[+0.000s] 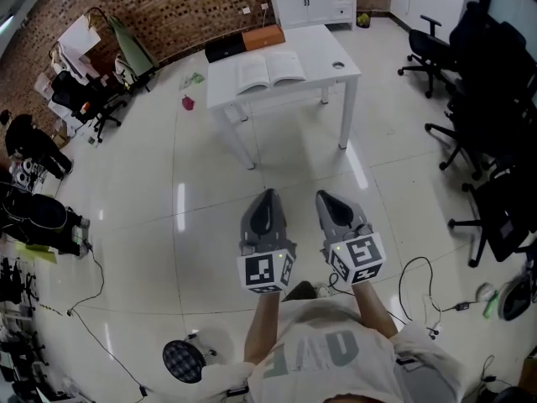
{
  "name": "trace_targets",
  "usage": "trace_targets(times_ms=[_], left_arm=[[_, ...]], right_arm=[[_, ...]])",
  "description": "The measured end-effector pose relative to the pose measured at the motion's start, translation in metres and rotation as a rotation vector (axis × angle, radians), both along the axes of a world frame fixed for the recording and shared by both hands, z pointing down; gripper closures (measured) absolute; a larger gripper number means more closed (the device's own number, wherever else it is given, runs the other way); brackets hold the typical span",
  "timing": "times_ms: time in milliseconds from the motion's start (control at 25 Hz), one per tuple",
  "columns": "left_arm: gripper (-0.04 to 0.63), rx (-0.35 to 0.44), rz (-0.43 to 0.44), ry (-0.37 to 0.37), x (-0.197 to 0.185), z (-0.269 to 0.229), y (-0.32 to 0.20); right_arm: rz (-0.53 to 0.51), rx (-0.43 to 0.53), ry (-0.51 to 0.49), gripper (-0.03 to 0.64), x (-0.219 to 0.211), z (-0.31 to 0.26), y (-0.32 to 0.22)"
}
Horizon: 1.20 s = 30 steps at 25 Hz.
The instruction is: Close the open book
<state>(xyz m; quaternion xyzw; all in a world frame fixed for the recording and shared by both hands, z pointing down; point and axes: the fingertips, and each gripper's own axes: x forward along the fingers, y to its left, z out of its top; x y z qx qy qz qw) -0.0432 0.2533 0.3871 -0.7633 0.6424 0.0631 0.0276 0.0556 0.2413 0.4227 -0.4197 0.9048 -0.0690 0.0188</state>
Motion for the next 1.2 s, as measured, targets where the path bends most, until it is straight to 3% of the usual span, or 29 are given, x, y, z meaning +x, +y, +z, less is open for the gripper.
trace_targets(times_ms=[440, 640, 960, 1200], left_arm=[[0.582, -0.06, -0.076, 0.066, -0.035, 0.037, -0.059], [0.582, -0.074, -0.098, 0.083, -0.078, 0.052, -0.142], [0.581, -0.016, -0.062, 0.097, -0.16, 0.016, -0.311], [0.582, -0.064, -0.01, 0.091, -0.171, 0.021, -0.399]], right_arm=[[-0.071, -0.061, 0.036, 0.615, -0.028, 0.035, -0.066], [-0.077, -0.067, 0.055, 0.615, -0.065, 0.048, -0.146], [-0.036, -0.038, 0.044, 0.614, -0.14, 0.017, -0.312], [0.023, -0.082, 0.047, 0.614, -0.154, 0.024, -0.391]])
